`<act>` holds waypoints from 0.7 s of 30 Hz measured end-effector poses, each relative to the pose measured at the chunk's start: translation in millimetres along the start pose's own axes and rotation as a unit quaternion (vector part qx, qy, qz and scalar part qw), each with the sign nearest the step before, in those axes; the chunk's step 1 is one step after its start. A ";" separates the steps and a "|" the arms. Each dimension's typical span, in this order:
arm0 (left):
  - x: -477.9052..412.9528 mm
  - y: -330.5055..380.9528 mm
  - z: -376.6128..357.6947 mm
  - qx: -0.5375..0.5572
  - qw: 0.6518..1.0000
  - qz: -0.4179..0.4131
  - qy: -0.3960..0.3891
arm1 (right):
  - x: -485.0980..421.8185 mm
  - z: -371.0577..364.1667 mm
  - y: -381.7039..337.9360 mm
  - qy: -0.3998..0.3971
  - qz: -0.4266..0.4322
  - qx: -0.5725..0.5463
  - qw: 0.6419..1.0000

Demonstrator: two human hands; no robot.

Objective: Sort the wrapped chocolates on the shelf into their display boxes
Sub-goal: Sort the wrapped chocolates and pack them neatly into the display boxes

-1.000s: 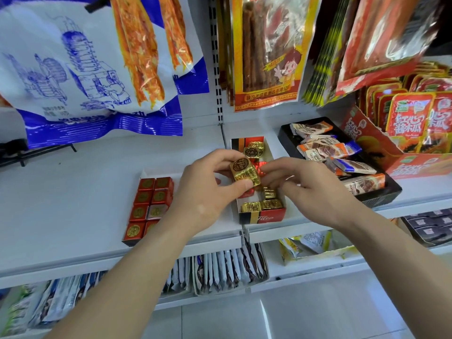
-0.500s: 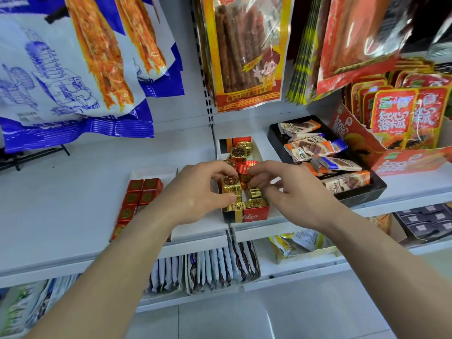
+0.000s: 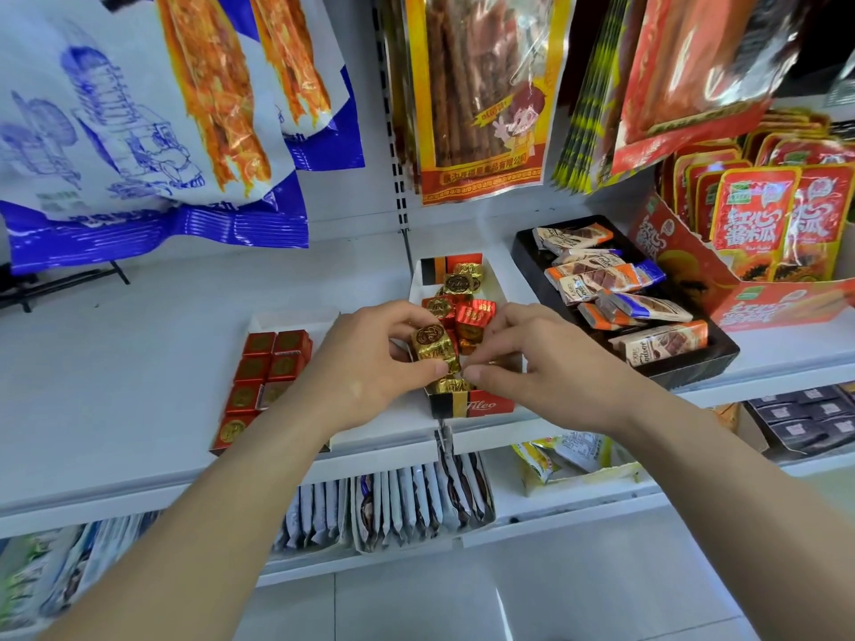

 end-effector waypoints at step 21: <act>15.1 -10.0 -3.0 0.048 0.996 -0.010 0.079 | -9.0 8.4 6.3 0.033 -0.133 -0.027 0.990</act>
Point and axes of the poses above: each hand's wrist, its own x-axis away from the middle knuckle, its own z-axis out of the back of the hand, y = z × x, the point moved 9 cm from there along -x, towards the middle knuckle, and after that the axes turned 2 degrees about x, right-handed, at the moved point
